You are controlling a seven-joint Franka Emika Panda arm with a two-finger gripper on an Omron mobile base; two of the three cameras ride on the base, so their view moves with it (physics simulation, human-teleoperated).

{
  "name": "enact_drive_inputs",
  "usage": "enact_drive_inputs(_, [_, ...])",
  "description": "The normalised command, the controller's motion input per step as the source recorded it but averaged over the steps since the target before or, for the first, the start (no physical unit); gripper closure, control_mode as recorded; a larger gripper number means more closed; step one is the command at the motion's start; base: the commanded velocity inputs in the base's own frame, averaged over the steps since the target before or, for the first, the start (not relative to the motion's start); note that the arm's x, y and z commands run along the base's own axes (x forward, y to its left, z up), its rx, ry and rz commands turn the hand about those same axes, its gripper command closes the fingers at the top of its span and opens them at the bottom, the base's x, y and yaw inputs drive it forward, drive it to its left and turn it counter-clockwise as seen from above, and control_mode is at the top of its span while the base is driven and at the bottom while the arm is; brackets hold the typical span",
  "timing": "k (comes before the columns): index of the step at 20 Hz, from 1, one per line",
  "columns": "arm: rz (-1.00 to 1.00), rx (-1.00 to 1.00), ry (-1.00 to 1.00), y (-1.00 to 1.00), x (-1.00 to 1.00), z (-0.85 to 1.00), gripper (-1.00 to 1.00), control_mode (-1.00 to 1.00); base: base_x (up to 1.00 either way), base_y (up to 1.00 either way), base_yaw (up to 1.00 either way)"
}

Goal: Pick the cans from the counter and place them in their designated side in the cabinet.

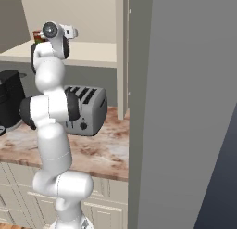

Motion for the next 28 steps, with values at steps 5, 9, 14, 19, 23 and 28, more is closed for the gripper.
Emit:
enact_drive_inputs(5, [0.00,0.00,-0.01,0.00,0.02,0.00,-1.00,-1.00,0.00,0.00,0.00])
enact_drive_inputs(9, [0.00,0.00,-0.01,0.00,0.07,0.00,-1.00,-1.00,0.00,0.00,0.00])
enact_drive_inputs(14, [0.00,0.00,-0.04,0.00,0.08,0.00,-1.00,-1.00,0.00,0.00,0.00])
enact_drive_inputs(19, [0.00,0.00,-0.06,-0.01,0.03,0.07,-1.00,-1.00,0.00,0.00,0.00])
enact_drive_inputs(23, [0.00,0.00,-0.06,-0.04,-0.01,0.08,-1.00,-1.00,0.00,0.00,0.00])
enact_drive_inputs(28, [0.00,0.00,-0.06,-0.02,-0.25,-0.01,-1.00,-1.00,0.00,0.00,0.00])
